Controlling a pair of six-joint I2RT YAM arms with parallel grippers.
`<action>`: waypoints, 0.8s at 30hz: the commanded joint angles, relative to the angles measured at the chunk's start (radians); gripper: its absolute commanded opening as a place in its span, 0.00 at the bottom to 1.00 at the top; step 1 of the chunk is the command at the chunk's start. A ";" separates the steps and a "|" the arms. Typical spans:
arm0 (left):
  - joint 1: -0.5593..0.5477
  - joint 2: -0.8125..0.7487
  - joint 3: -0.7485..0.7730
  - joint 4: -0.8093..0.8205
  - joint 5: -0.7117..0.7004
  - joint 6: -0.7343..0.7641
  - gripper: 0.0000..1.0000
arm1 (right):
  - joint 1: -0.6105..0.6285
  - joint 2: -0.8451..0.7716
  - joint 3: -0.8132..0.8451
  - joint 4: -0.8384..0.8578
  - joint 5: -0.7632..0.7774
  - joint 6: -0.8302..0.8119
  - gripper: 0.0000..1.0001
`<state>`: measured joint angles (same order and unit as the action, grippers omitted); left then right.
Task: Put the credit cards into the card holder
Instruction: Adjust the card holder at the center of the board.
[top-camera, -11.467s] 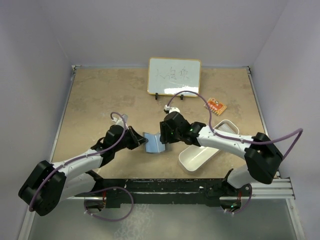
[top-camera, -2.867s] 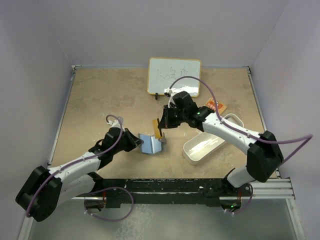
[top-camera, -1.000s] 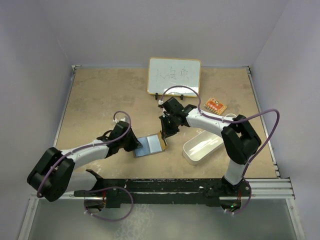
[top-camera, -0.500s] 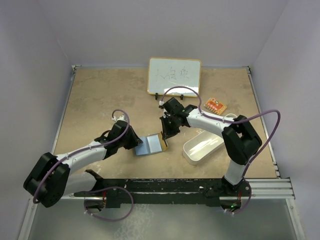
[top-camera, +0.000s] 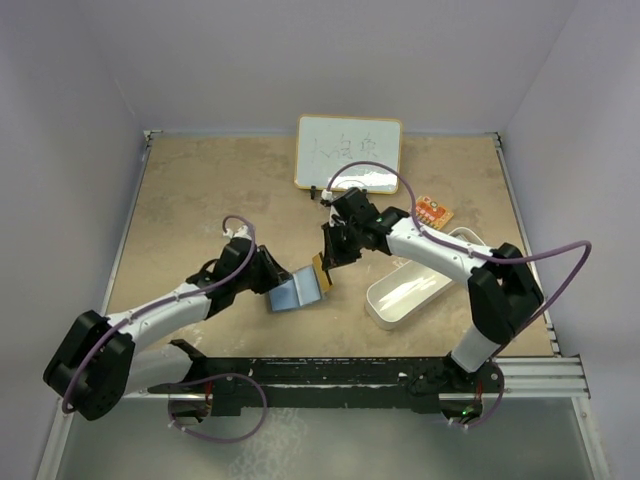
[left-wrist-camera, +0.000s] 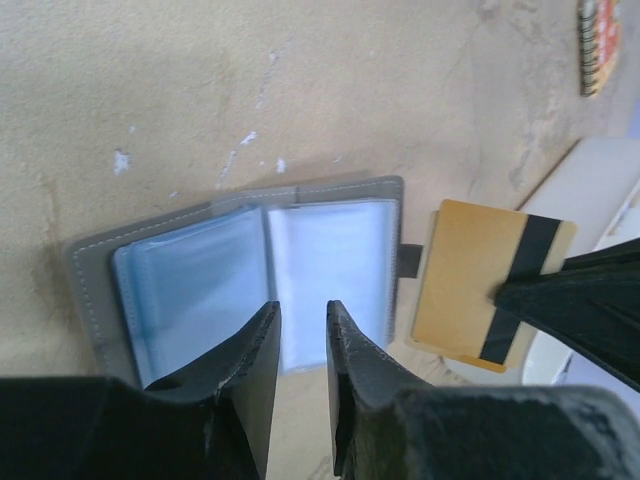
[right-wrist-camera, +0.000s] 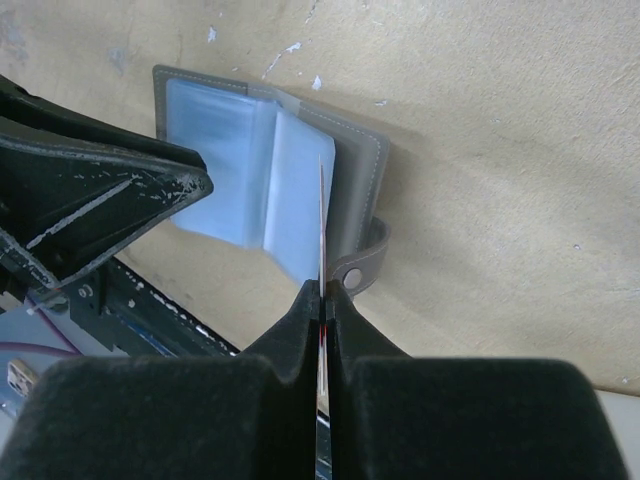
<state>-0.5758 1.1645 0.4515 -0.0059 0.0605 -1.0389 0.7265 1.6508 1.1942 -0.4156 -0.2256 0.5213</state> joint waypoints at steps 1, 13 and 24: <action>0.002 -0.054 -0.002 0.108 0.046 -0.056 0.23 | 0.002 -0.056 -0.003 0.027 -0.030 0.026 0.00; 0.002 -0.231 -0.046 0.183 0.100 -0.133 0.31 | -0.001 -0.165 -0.099 0.185 -0.178 0.051 0.00; 0.002 -0.359 -0.064 0.143 0.098 -0.126 0.36 | -0.005 -0.312 -0.259 0.501 -0.261 0.176 0.00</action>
<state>-0.5758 0.8368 0.3939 0.1593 0.1898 -1.1938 0.7261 1.3834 0.9508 -0.0795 -0.4431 0.6392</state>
